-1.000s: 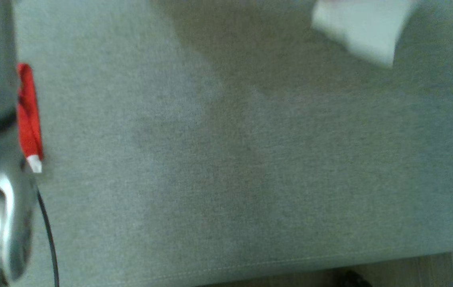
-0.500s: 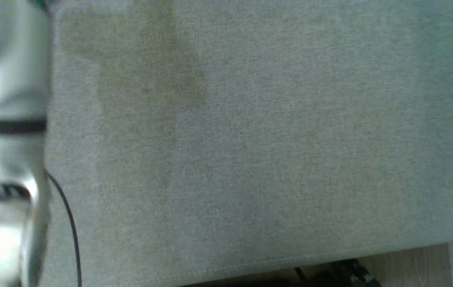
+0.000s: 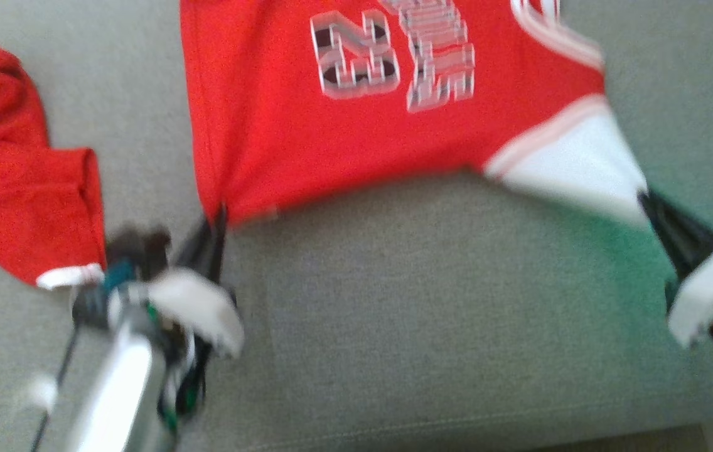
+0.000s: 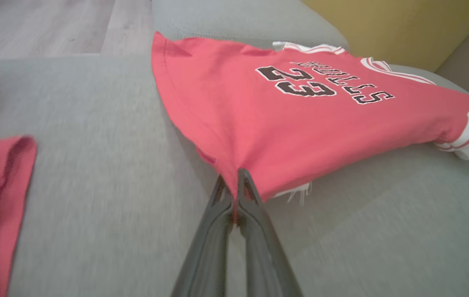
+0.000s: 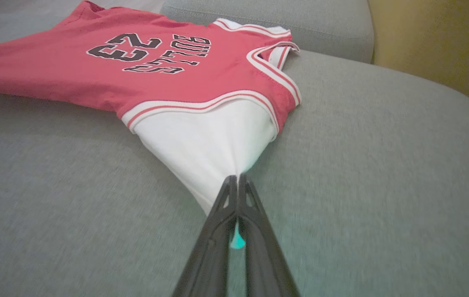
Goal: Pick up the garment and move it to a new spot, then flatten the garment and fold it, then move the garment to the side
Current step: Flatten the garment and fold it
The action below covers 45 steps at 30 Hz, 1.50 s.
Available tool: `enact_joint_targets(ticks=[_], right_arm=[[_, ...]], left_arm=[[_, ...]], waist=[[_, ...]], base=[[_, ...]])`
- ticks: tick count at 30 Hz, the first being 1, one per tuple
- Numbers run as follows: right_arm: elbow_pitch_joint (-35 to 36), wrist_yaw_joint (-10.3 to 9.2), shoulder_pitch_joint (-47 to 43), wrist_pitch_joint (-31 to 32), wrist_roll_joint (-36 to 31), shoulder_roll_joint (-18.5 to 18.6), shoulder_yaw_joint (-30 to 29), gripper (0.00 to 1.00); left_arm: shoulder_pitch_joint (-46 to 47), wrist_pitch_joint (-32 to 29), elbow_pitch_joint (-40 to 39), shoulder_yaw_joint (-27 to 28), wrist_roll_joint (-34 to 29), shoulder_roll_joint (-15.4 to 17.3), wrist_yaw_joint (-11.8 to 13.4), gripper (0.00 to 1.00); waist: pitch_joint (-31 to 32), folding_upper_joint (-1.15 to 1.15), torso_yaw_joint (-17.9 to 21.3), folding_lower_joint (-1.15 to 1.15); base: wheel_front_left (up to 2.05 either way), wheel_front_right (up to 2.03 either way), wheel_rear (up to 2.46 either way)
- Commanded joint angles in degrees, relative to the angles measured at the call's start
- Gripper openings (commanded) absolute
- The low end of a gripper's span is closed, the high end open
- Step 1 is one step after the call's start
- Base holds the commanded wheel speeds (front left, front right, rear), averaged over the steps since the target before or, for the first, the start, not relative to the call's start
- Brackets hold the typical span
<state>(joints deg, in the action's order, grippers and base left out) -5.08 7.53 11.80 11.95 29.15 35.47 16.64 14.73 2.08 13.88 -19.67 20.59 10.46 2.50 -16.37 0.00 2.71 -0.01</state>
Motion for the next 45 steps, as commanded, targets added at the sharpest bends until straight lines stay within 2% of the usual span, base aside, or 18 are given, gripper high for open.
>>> enact_joint_targets(ticks=[1,7,9,12,16,23,28,33,38,39,40,41,42,45], right_arm=[[3.60,-0.04,-4.08,1.25,-0.36,1.52,-2.00,0.00],[16.99,-0.04,-23.85,10.42,-1.92,-3.29,-11.68,0.00],[20.90,-0.04,-27.21,13.38,-1.87,-4.86,-13.27,0.00],[24.02,-0.04,-27.08,16.95,-2.10,-6.27,-14.49,0.00],[24.25,-0.04,-21.35,22.19,-0.59,-5.84,-14.59,0.00],[19.89,-0.04,-6.19,31.65,4.42,-0.63,-13.19,0.00],[15.89,-0.04,4.11,36.51,6.80,2.91,-9.98,0.00],[10.59,-0.04,13.98,36.18,5.79,3.59,-5.82,0.00],[4.63,-0.04,21.46,32.33,4.70,2.22,-1.73,0.00],[3.81,-0.04,22.39,31.01,4.67,1.95,-1.09,0.71],[2.96,-0.04,23.06,29.69,4.51,1.76,-0.59,1.00],[2.10,-0.04,23.52,28.21,4.37,1.45,-0.45,1.00],[1.35,-0.04,23.75,26.56,4.20,1.05,-0.67,1.00],[1.01,-0.04,22.26,23.54,4.08,1.32,0.10,1.00]], left_arm=[[-3.08,-0.85,-4.57,1.98,0.51,1.89,1.12,0.00],[-21.38,-6.69,-22.08,0.84,3.84,0.90,6.15,0.00],[-23.95,-8.59,-26.07,0.34,4.87,0.47,7.05,0.00],[-23.33,-11.01,-28.33,0.51,5.44,0.72,7.64,0.00],[-17.58,-16.34,-27.75,0.67,5.82,2.04,7.14,0.00],[-2.85,-26.47,-25.36,1.41,6.81,5.21,4.50,0.00],[6.56,-32.48,-21.75,1.61,9.78,4.93,2.72,0.00],[12.18,-36.48,-16.60,1.14,11.74,4.10,1.95,0.00],[14.21,-36.82,-13.15,0.88,11.11,4.05,2.39,0.00],[14.06,-36.70,-12.64,0.86,11.09,3.88,2.65,0.10],[13.78,-36.45,-12.32,0.79,10.98,3.84,2.78,0.45],[13.26,-36.14,-12.09,0.81,10.99,3.82,2.89,0.88],[12.57,-35.81,-12.02,0.90,11.08,3.86,3.02,1.00],[9.63,-33.97,-13.29,2.10,11.26,4.45,3.87,1.00]], waist=[[5.58,0.00,-0.52,0.01],[6.26,0.00,-0.29,0.01],[5.11,0.00,-0.24,0.01],[3.09,0.00,-0.32,0.01],[0.22,0.00,-1.12,0.01],[-4.04,0.00,-3.48,0.01],[-6.54,0.00,-5.21,0.01],[-8.53,0.00,-5.91,0.01],[-9.22,0.00,-6.11,0.01],[-9.15,0.00,-6.11,0.01],[-8.97,0.00,-6.05,0.01],[-8.63,0.00,-5.93,0.01],[-8.21,0.00,-5.78,0.01],[-6.51,0.00,-5.01,0.01]], base=[[0.00,0.00,0.00],[0.00,0.00,0.00],[0.00,0.00,0.00],[0.00,0.00,0.00],[0.00,0.00,0.00],[0.00,0.00,0.00],[0.00,0.00,0.00],[0.00,0.00,0.00],[0.00,0.00,0.00],[0.00,0.00,0.00],[0.00,0.00,0.00],[0.00,0.00,0.00],[0.00,0.00,0.00],[0.00,0.00,0.00]])
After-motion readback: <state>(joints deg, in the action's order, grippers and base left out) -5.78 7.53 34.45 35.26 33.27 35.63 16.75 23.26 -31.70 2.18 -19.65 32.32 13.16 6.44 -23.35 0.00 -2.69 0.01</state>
